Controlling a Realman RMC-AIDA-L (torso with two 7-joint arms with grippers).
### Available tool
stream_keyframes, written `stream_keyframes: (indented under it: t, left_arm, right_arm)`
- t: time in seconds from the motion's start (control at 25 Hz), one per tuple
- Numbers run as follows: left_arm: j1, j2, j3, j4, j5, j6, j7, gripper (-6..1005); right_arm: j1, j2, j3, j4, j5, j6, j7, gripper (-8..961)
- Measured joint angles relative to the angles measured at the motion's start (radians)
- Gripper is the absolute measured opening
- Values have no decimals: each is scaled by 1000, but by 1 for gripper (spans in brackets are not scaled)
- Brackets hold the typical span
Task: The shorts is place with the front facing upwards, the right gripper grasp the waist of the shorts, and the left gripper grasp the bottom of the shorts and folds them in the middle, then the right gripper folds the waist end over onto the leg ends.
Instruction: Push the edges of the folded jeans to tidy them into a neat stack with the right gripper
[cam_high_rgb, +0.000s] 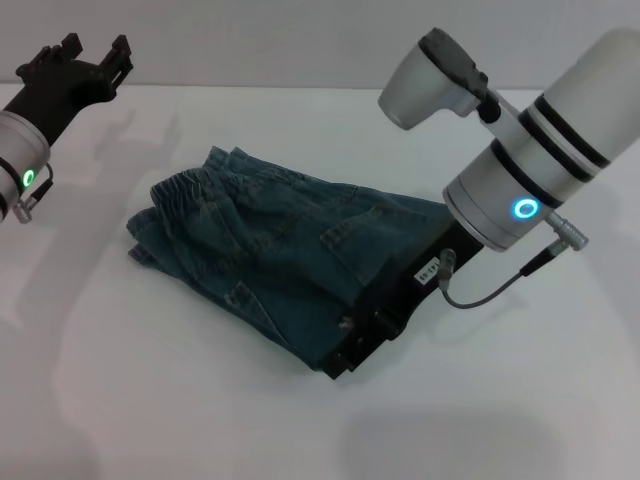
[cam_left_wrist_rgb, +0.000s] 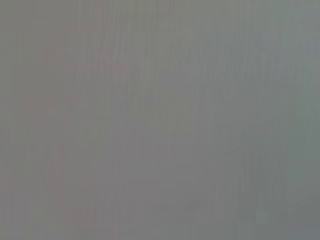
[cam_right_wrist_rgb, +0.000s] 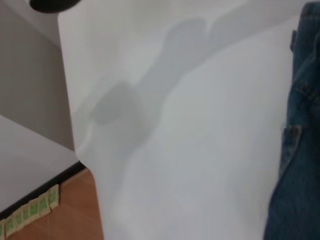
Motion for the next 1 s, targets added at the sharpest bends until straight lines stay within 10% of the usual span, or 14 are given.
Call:
stream_keyframes:
  t: [1.0]
  left_arm:
    - [-11, 3, 0, -12, -1, 0, 1, 648]
  right_arm:
    - [-27, -27, 37, 55, -87, 216, 13, 751]
